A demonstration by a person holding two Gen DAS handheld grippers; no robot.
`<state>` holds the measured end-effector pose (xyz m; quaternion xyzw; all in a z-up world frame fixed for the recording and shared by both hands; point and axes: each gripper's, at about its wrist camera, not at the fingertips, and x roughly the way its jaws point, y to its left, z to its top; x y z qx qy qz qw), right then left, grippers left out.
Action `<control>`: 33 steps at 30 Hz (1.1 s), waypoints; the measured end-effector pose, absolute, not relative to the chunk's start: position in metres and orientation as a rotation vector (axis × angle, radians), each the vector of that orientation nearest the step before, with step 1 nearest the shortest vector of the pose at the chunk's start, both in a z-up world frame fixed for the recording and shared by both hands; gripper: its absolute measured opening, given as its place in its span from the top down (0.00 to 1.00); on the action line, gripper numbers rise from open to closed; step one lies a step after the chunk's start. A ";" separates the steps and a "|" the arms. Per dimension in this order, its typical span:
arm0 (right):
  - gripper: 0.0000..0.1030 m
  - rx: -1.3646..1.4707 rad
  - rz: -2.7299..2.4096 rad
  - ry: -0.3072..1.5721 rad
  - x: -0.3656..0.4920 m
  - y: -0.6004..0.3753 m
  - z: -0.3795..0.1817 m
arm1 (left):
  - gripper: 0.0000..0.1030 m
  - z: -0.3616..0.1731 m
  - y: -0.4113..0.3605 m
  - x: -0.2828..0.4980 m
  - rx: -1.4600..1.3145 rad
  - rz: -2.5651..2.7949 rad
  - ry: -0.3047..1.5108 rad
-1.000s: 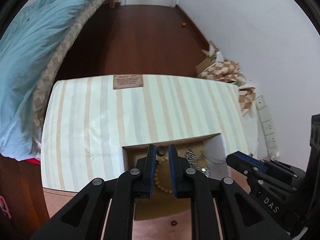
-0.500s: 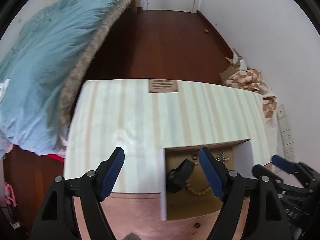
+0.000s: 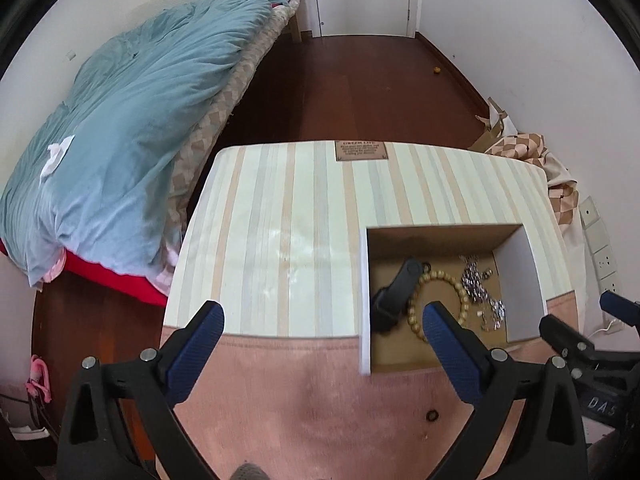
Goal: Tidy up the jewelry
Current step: 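Open both grippers to drop necklace and ring into the box, then lift out, then grasp the second black ring with right gripper while left gripper grasps the small gold clasp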
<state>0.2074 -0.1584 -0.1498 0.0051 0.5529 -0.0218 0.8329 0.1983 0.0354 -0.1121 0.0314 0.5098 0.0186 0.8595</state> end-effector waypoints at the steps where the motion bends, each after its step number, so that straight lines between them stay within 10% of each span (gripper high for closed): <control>1: 0.02 0.009 -0.049 1.165 0.204 -0.159 -0.147 | 0.01 -0.111 0.035 0.194 0.063 0.041 1.070; 33: 0.02 0.041 -0.029 0.928 0.084 -0.138 -0.053 | 0.01 -0.046 0.041 0.078 0.054 0.058 0.908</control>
